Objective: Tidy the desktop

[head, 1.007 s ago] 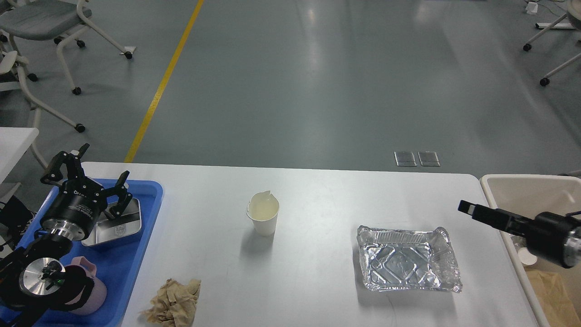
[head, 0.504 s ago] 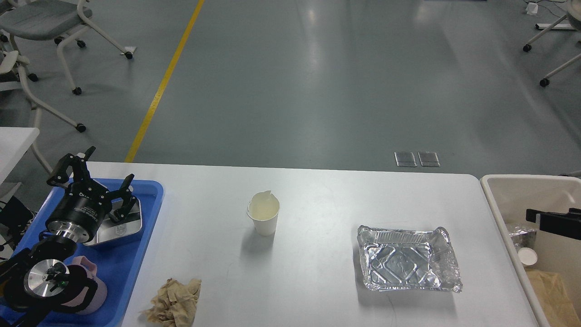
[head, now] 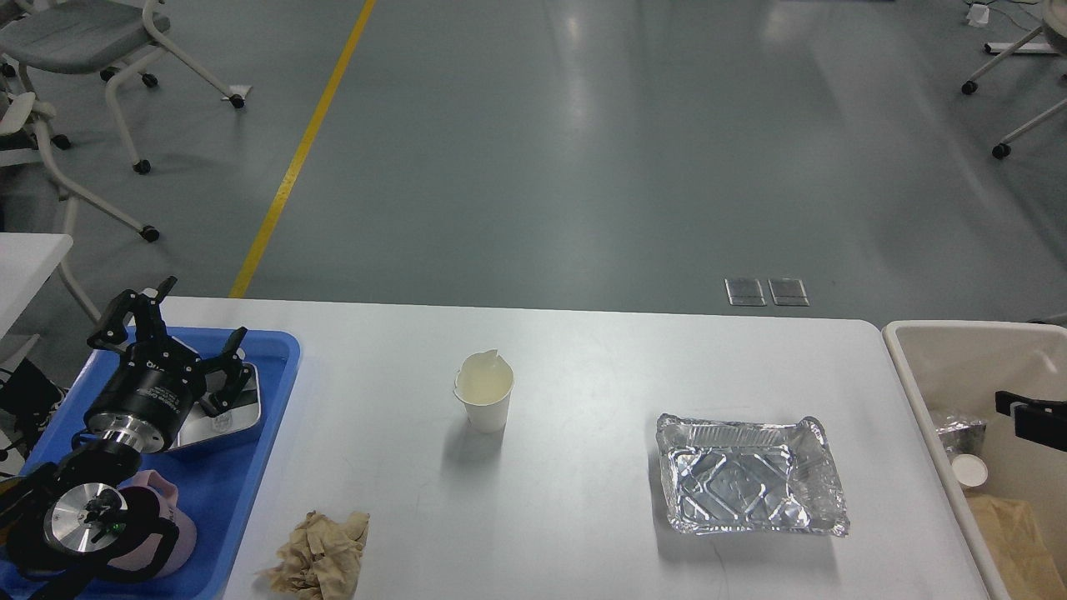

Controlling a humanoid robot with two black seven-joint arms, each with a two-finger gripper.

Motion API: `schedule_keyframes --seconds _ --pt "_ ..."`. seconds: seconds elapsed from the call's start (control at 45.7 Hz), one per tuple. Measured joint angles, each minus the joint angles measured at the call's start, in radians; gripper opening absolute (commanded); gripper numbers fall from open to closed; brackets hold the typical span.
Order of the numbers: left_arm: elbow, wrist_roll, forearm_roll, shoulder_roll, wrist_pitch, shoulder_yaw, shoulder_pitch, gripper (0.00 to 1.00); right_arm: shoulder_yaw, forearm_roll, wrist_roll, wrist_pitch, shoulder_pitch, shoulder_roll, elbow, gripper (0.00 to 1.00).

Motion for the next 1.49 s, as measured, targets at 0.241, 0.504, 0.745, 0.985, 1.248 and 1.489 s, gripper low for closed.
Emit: schedule_keyframes --seconds 0.241,0.504,0.745,0.985,1.248,1.489 --pt "0.0 0.0 0.0 0.0 0.0 0.0 0.003 0.96 -0.031 -0.199 -0.007 0.02 0.001 0.225 -0.056 1.0" --pt "0.0 0.0 0.0 0.001 0.005 0.0 0.011 0.96 -0.086 -0.215 -0.003 0.049 0.071 0.389 -0.211 1.0" --pt "0.0 0.0 0.0 0.006 0.012 0.0 0.025 0.96 -0.174 -0.151 -0.003 0.072 0.165 0.493 -0.298 1.0" --pt "0.0 0.0 0.0 0.007 0.013 0.0 0.028 0.96 -0.281 -0.024 -0.001 0.077 0.243 0.536 -0.363 1.0" --pt "0.0 0.0 0.0 0.004 0.014 0.001 0.028 0.96 -0.354 -0.004 0.001 0.088 0.285 0.563 -0.405 1.0" --pt "0.0 0.0 0.0 0.005 0.014 0.002 0.029 0.96 -0.361 0.004 0.001 0.105 0.301 0.592 -0.406 1.0"
